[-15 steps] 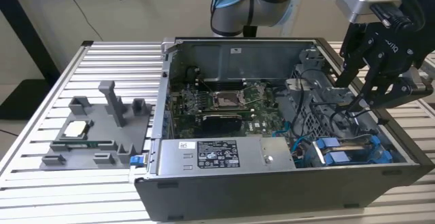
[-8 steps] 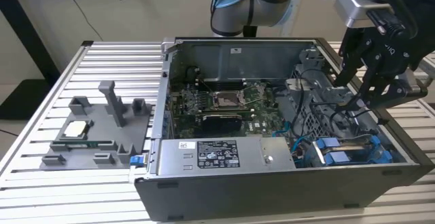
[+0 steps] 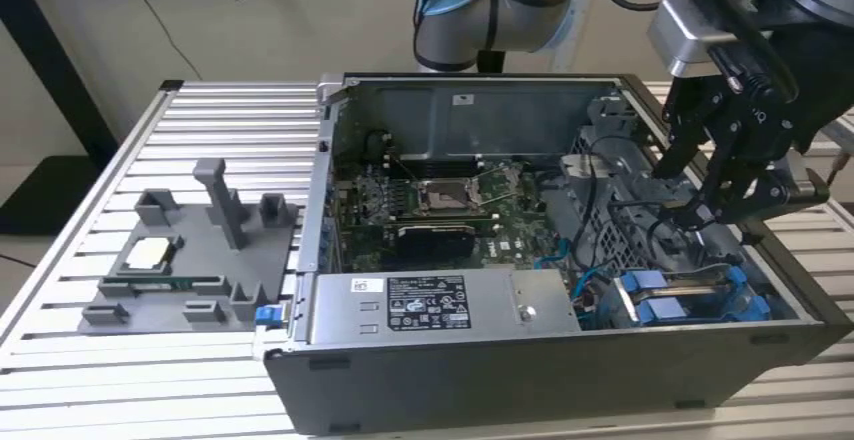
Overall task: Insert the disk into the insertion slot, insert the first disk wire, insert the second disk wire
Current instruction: 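Insert the disk into the insertion slot, then insert the first disk wire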
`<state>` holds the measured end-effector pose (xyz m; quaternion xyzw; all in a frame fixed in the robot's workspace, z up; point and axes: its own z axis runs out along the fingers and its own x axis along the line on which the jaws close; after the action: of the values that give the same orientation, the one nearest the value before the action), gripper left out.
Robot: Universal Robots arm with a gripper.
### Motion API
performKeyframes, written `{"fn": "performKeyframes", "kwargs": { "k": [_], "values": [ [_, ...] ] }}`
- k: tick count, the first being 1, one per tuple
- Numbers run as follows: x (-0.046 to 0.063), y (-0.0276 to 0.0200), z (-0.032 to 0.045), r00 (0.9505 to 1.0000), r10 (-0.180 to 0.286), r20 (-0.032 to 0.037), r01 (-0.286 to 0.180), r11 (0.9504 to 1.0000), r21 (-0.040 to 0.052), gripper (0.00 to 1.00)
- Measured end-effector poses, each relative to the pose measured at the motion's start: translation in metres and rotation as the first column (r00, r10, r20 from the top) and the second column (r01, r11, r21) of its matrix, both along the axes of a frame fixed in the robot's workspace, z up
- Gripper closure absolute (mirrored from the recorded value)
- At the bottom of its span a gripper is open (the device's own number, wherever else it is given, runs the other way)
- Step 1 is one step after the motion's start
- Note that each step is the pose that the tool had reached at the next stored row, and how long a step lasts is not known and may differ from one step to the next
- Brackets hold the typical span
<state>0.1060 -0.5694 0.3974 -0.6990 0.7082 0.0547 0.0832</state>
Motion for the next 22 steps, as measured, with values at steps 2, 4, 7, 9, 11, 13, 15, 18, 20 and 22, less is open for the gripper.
{"fn": "performKeyframes", "kwargs": {
  "k": [2,4,7,9,11,13,15,18,20,22],
  "values": [
    [0.0,0.0,-0.0027,1.0,0.0,0.0031,0.0,1.0,0.003,0.46],
    [0.0,0.0,-0.0053,1.0,0.0,0.0072,0.0,1.0,0.0049,0.46],
    [0.0,0.0,-0.0086,0.9999,0.0,0.016,0.0,1.0,0.0056,0.46],
    [0.0,0.0,-0.0109,0.9997,0.0,0.0227,0.0,1.0,0.0058,0.48],
    [0.0,0.0,-0.0131,0.9996,0.0,0.0289,0.0,1.0,0.0066,0.48],
    [0.0,0.0,-0.0153,0.9994,0.0,0.0343,0.0,1.0,0.0083,0.55],
    [0.0,0.0,-0.0167,0.9993,0.0,0.0384,0.0,1.0,0.0094,0.55],
    [0.0,0.0,-0.0169,0.9993,0.0,0.0385,0.0,1.0,0.0084,0.58],
    [0.0,0.0,-0.0171,0.9993,0.0,0.0379,0.0,1.0,0.0059,0.64],
    [0.0,0.0,-0.017,0.9993,0.0,0.0378,0.0,1.0,0.0016,0.71]
  ]
}}
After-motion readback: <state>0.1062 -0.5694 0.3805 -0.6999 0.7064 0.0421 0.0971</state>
